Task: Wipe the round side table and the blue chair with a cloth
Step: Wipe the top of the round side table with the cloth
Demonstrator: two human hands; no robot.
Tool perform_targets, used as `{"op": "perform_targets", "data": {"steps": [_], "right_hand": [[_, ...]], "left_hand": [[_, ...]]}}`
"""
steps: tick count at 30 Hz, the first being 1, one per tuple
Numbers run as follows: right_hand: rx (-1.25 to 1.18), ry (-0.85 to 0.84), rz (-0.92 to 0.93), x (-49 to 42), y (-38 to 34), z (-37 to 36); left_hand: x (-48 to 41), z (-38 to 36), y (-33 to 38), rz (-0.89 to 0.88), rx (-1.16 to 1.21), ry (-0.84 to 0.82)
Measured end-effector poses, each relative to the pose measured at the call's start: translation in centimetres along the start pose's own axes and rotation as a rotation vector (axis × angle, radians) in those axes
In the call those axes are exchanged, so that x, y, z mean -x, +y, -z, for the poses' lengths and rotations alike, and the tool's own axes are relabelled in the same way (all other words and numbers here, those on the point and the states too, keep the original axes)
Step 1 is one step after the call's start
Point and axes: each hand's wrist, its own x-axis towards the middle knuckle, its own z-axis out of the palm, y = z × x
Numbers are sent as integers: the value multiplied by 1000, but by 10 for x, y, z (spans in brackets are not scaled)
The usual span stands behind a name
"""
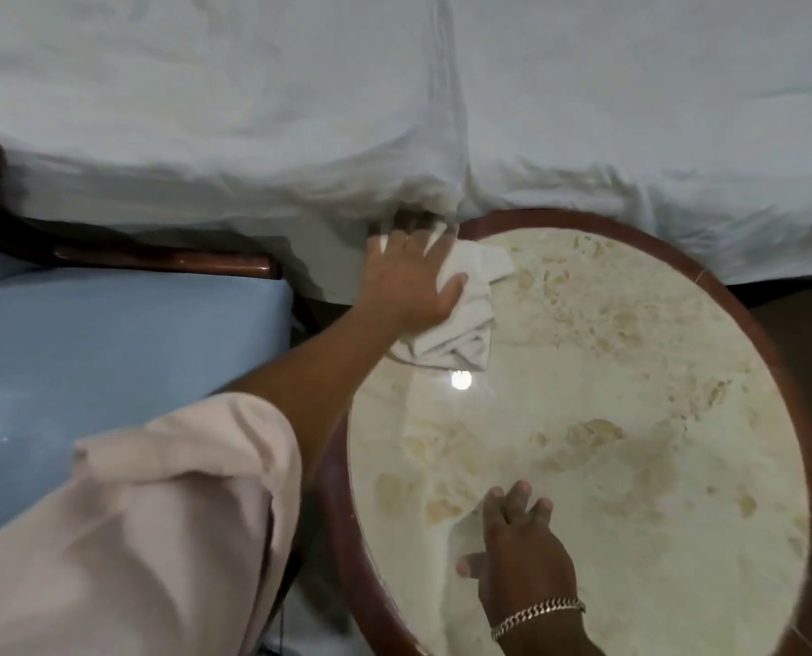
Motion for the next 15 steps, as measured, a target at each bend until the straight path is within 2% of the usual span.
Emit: {"op": "perform_targets", "data": {"steps": [2, 4, 8, 11, 13, 15], "right_hand": [[-6, 34, -13, 2, 1, 0], [24, 52, -6, 5, 0, 2], [21, 89, 2, 8, 1, 2], [-28, 162, 6, 11, 5, 0], [-57, 255, 7, 15, 9, -4], [-290, 379, -58, 22, 14, -6]], "left_hand": [[2, -5, 0, 2, -24, 14], [40, -13, -5, -33, -23, 102], [180, -28, -7, -65, 45, 117], [285, -41, 14, -25, 94, 11], [303, -45, 25, -46, 134, -57], [273, -40, 29, -49, 161, -30]]}}
